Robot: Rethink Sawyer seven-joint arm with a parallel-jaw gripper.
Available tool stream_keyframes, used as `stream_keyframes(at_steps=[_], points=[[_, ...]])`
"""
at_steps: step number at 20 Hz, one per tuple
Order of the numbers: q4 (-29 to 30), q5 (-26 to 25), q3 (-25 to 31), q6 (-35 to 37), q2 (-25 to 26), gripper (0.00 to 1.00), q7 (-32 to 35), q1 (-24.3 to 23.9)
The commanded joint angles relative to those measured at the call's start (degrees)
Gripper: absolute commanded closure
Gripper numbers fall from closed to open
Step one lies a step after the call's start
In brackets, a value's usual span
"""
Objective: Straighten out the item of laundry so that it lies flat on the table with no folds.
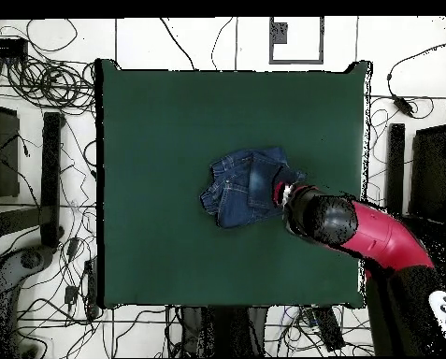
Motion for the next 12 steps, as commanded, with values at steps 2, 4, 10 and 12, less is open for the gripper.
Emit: stream_keyframes(at_steps=[2,4,10,12], points=[[0.1,-2.5,9.4,4.0,-0.1,1.00,-6.3,-2.2],[-1.1,-2.7,10.4,6.0,0.1,1.00,-7.4,-3.4],[-4.0,-3.7,12.9,11.5,0.0,1.00,-10.6,-6.7],[-5.1,-4.4,13.4,13.0,0.0,1.00,-11.3,-7.2]])
